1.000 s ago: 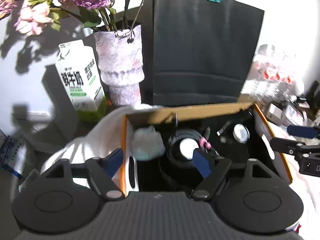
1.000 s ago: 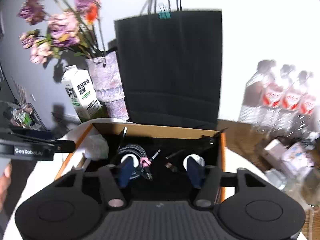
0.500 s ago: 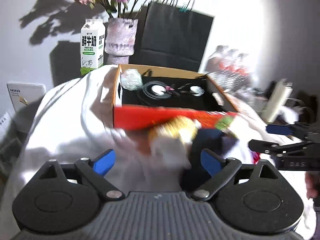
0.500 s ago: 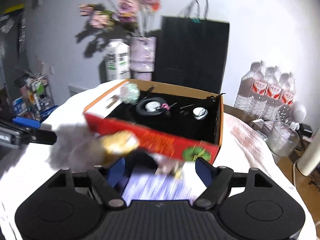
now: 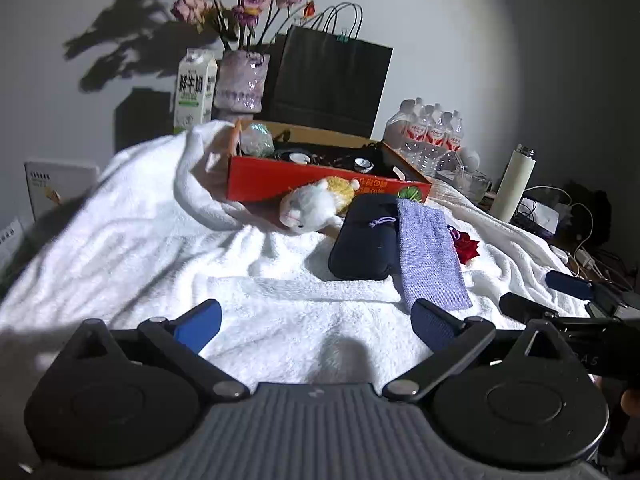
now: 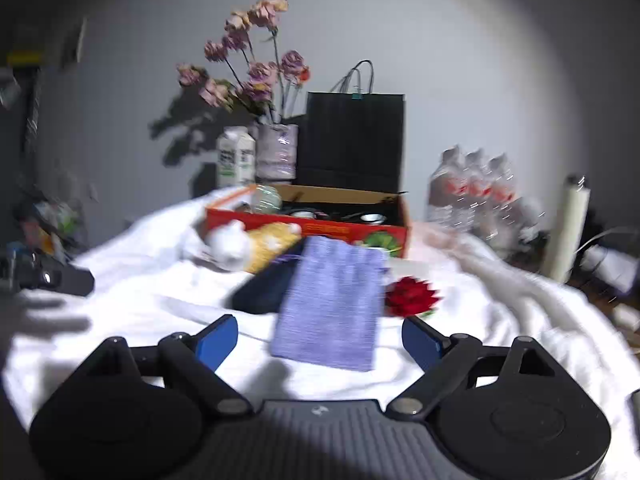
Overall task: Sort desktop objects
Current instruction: 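Open both tools and withdraw them from the box to the towel, then grasp the white plush toy with the left tool while the right tool grasps the purple pouch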
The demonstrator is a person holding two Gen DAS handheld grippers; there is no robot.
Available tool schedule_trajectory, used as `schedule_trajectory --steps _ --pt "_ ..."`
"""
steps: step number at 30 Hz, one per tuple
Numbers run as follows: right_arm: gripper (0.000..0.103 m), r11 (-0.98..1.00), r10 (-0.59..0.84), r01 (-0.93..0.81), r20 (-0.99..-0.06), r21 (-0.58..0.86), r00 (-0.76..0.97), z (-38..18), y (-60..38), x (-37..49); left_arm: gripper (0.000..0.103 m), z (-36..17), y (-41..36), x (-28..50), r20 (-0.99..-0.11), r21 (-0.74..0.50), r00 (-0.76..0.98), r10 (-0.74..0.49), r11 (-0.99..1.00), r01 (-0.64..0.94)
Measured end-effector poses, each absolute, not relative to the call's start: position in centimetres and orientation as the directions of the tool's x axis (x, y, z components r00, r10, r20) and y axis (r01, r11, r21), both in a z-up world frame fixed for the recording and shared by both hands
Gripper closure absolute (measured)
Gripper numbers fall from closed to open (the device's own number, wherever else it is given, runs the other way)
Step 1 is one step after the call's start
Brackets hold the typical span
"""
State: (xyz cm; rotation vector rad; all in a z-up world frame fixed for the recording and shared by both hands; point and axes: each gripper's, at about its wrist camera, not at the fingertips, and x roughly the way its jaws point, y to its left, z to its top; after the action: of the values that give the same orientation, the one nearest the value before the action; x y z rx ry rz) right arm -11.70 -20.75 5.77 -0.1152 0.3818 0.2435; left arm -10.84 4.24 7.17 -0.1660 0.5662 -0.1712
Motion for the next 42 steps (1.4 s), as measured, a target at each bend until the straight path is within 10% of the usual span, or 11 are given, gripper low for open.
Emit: schedule_trajectory --steps 10,20,25,28,33,42 --pt "0.018 0.971 0.231 -0.236 -0.451 0.048 0.862 2.2 -22.0 -6.5 0.001 5.3 2.3 -5.0 -0.506 -0.105 0.848 -0.155 0.987 0.118" --pt "0.044 0.968 0.248 -0.193 -0.48 0.163 0.841 1.0 -22.6 2.2 0.003 4.7 1.8 9.2 -0.591 -0.128 0.788 -0.174 0.984 0.122" --pt "0.06 0.949 0.303 -0.209 -0.496 0.237 0.814 -0.5 -23.0 3.0 0.015 2.9 3.0 10.2 -0.636 -0.157 0.755 -0.159 0.985 0.075" --pt "0.08 0.936 0.327 -0.213 -0.473 0.281 0.818 -0.5 -23.5 3.0 0.048 3.1 3.9 8.9 -0.606 -0.214 0.772 -0.191 0.974 0.073" --pt "0.098 0.929 0.339 -0.231 -0.414 0.289 0.845 -0.1 -23.7 2.3 0.05 5.0 4.1 6.8 -0.589 -0.213 0.795 -0.142 0.977 0.017" --pt "0.102 0.914 0.382 -0.318 -0.279 0.251 0.881 3.3 -22.4 -1.4 0.051 10.9 6.2 -0.3 -0.438 -0.217 0.889 -0.131 0.976 0.038"
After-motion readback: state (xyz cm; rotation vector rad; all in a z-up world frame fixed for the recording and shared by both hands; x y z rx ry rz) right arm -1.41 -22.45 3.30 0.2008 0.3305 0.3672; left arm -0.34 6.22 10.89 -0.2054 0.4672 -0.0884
